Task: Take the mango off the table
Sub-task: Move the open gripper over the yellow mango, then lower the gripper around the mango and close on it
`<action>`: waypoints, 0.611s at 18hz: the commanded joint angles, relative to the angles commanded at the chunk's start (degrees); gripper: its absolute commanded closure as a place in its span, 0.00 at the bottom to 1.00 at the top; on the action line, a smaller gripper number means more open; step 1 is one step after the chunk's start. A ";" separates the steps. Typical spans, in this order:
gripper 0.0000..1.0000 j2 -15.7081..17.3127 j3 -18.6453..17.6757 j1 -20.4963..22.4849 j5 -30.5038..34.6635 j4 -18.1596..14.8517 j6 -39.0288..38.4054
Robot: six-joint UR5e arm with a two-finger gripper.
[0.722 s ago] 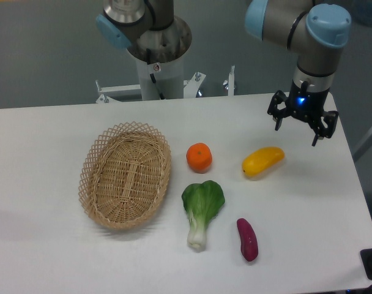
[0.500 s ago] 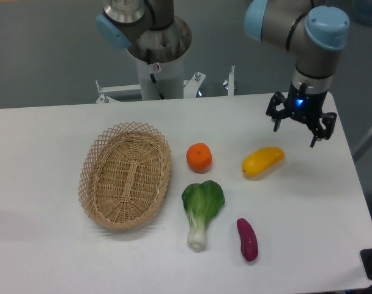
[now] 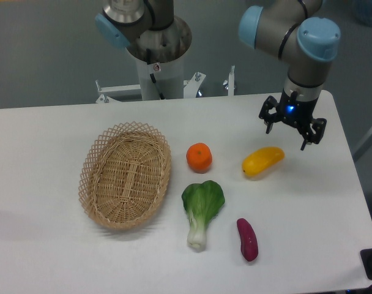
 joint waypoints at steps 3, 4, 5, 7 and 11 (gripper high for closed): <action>0.00 -0.35 -1.67 0.09 0.09 2.03 1.66; 0.00 -0.35 -2.11 0.09 0.09 2.21 2.54; 0.00 -0.44 -2.38 0.09 0.09 2.21 2.98; 0.00 -1.23 -2.91 0.09 0.17 2.73 5.08; 0.00 -3.25 -4.14 -1.66 2.28 5.72 6.86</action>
